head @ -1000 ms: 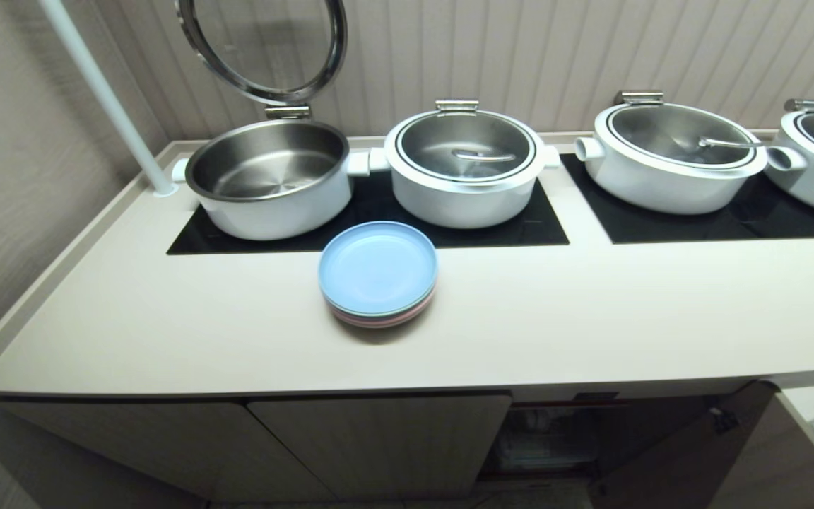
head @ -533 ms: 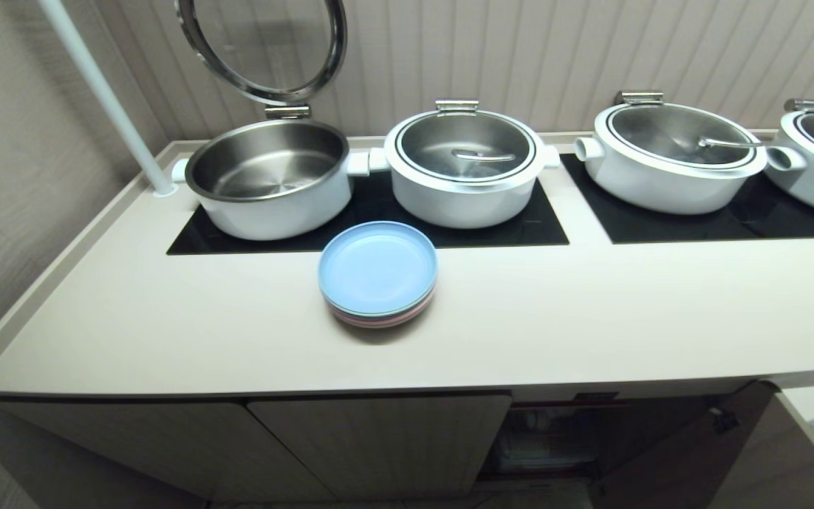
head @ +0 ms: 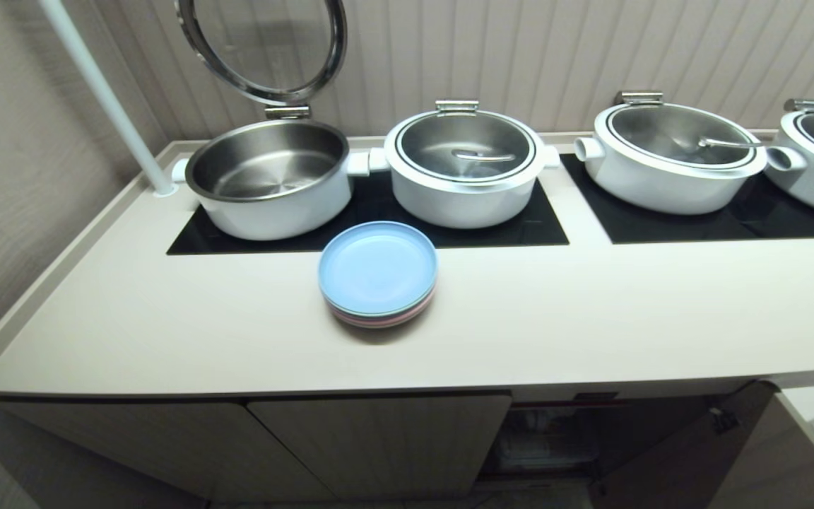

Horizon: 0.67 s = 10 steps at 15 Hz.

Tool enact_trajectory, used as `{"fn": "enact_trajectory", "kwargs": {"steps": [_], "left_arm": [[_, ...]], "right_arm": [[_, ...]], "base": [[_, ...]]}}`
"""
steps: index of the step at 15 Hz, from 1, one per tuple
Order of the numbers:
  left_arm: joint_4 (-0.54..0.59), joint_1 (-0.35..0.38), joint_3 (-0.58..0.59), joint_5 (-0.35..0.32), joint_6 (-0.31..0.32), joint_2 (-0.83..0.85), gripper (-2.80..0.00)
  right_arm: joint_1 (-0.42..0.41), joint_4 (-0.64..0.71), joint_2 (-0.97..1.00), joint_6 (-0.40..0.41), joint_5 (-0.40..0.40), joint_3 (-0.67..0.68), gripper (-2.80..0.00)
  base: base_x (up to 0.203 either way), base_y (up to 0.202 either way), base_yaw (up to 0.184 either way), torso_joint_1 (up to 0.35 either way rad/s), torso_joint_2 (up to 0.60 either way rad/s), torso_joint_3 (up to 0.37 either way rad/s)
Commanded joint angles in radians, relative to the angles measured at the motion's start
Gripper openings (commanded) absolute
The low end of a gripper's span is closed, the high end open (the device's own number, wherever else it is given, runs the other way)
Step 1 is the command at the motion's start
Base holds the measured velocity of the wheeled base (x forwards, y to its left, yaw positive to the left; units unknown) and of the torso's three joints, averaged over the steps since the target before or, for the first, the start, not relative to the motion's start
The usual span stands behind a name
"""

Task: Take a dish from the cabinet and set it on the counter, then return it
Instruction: Put it back into the cabinet

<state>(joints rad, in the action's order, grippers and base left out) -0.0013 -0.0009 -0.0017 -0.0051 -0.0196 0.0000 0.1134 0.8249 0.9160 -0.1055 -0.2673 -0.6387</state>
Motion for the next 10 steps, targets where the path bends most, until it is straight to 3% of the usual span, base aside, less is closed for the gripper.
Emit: {"fn": "enact_trajectory", "kwargs": {"steps": [1, 10], "left_arm": [[0.0, 0.0, 0.0, 0.001, 0.0, 0.0, -2.8], [0.0, 0.0, 0.0, 0.001, 0.0, 0.0, -2.8]], "right_arm": [[0.002, 0.003, 0.004, 0.0, -0.006, 0.003, -2.8], [0.009, 0.0, 0.006, -0.005, -0.007, -0.002, -2.8]], "base": [[0.0, 0.0, 0.0, 0.0, 0.0, 0.0], [0.0, 0.0, 0.0, 0.0, 0.0, 0.0]]}}
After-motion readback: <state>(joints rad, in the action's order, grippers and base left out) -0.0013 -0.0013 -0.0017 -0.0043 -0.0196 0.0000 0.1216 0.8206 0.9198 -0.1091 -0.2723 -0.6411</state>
